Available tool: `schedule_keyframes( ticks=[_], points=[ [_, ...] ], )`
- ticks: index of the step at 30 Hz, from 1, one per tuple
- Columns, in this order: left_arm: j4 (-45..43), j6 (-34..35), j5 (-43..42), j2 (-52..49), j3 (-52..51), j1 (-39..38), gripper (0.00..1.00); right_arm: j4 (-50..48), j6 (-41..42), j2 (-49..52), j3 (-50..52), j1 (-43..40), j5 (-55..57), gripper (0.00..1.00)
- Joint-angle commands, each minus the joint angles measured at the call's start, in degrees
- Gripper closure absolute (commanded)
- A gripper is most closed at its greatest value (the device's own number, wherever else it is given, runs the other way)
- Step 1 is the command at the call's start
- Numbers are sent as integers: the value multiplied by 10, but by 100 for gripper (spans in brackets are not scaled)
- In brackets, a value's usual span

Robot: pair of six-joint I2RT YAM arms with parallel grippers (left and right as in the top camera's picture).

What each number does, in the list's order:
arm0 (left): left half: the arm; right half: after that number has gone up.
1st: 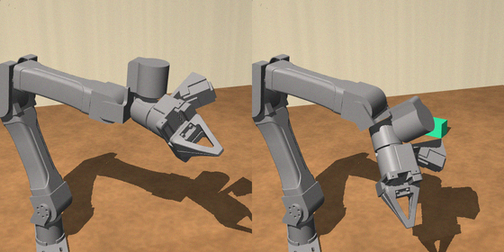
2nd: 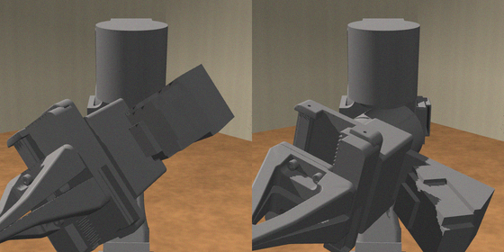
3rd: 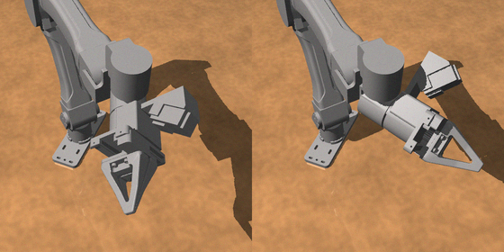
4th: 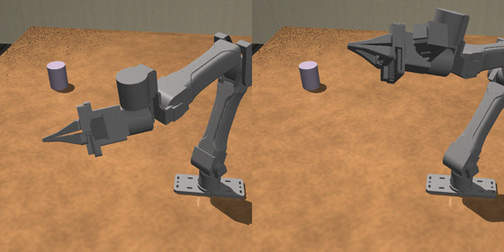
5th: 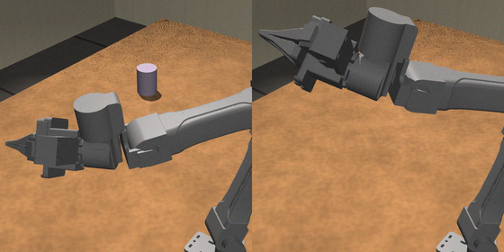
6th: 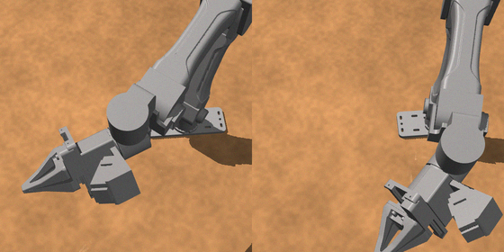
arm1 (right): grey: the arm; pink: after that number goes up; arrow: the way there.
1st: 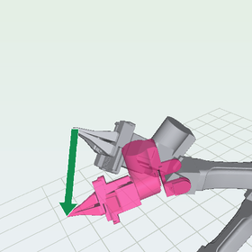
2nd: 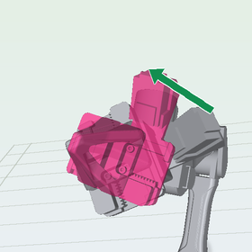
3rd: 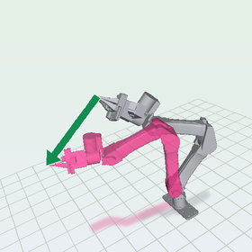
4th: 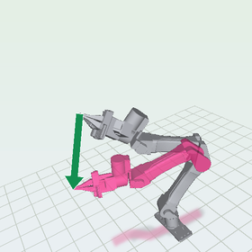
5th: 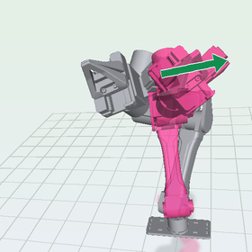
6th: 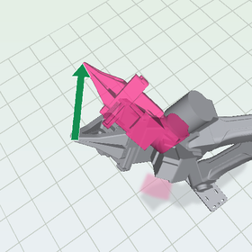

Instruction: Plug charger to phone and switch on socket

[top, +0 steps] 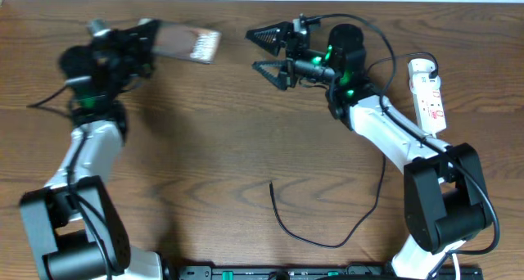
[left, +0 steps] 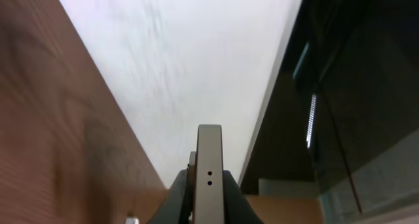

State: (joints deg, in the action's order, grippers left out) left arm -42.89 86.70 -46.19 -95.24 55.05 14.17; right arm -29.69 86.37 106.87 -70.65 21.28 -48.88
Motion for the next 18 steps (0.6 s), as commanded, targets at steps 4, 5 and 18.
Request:
schedule_keyframes(
  ticks=[4,5,18],
  points=[
    [-5,22,-321,11,15,126,93,195,-265,2,-22,-16,-19,1],
    [-5,27,-334,11,15,128,93,252,-302,2,-35,-14,-6,1],
    [-71,55,-437,11,15,129,93,955,-568,7,-252,78,443,1]
  ],
)
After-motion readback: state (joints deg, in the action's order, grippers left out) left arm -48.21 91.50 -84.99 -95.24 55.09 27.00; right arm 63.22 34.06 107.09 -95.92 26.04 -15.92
